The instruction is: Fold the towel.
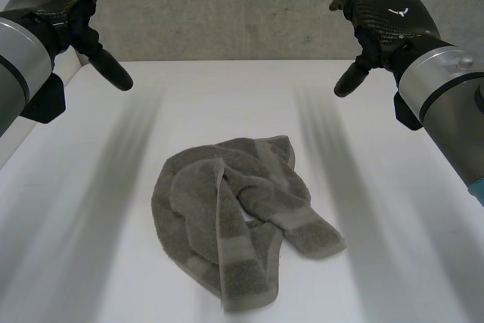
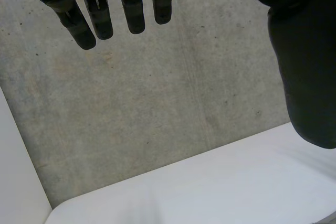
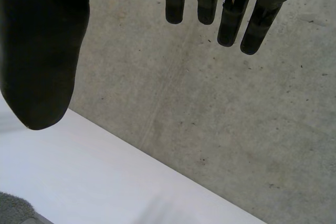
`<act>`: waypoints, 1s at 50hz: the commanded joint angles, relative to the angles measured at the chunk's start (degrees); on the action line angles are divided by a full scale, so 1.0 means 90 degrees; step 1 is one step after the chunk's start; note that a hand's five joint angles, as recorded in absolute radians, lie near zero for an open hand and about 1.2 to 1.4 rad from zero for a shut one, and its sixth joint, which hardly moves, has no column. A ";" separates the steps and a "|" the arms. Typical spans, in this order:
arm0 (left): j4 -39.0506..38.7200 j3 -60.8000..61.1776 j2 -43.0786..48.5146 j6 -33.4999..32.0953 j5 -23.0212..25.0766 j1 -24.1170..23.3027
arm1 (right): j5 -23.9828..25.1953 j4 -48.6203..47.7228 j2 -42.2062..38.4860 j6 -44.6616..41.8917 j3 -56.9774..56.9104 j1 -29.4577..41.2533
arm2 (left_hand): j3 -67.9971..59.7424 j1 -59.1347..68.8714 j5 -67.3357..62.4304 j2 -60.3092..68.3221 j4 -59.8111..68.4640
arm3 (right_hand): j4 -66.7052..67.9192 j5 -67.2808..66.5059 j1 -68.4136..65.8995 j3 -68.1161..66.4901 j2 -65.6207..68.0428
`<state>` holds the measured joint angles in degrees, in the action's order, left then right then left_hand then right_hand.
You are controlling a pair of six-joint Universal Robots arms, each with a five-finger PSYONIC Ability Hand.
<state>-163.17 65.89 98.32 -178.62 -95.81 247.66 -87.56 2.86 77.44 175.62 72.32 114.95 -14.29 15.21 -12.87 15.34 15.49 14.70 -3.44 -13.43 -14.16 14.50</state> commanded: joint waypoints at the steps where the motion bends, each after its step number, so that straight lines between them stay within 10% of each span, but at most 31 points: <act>1: 0.0044 0.0110 -0.0017 0.0110 0.0041 -0.0184 | 0.0158 0.0014 -0.0273 -0.0157 -0.0096 -0.0087 | 0.0304 -0.0405 0.1256 -0.0419 -0.0437 | -0.0522 0.0382 0.0381 0.0463 -0.0500; 12: 0.0035 0.1526 0.0042 0.1008 0.0041 -0.1082 | 0.1388 0.0921 -0.1464 -0.0929 -0.0535 0.0011 | -0.0220 0.0118 0.0733 0.0104 0.0087 | -0.0522 0.0382 0.0381 0.0463 -0.0500; 32: -0.0531 0.2249 0.2120 0.1936 -0.0008 -0.1648 | 0.1545 0.1274 -0.3194 -0.0831 -0.0672 0.0528 | -0.0444 0.0342 0.0509 0.0328 0.0311 | -0.0270 0.0130 0.0128 0.0210 -0.0248; 40: -0.0698 0.1742 0.2746 0.2160 -0.0173 -0.1658 | 0.1536 0.0991 -0.3448 -0.0032 -0.0663 0.0655 | -0.0518 0.0417 0.0435 0.0402 0.0385 | 0.5283 -0.5423 -0.5424 -0.5342 0.5304; 50: -0.1166 0.0805 0.2971 0.2015 -0.1424 -0.1648 | 0.1039 -0.0032 -0.2661 0.0291 -0.0712 0.0587 | -0.7301 0.7199 -0.6348 0.7185 0.7168 | 0.7256 -0.7396 -0.7397 -0.7315 0.7278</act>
<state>-170.43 78.07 124.45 -159.46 -102.74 232.76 -75.02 8.80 47.57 176.91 66.03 120.50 -69.08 69.17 -66.14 68.09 69.10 76.82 -66.40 -75.94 -76.15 74.86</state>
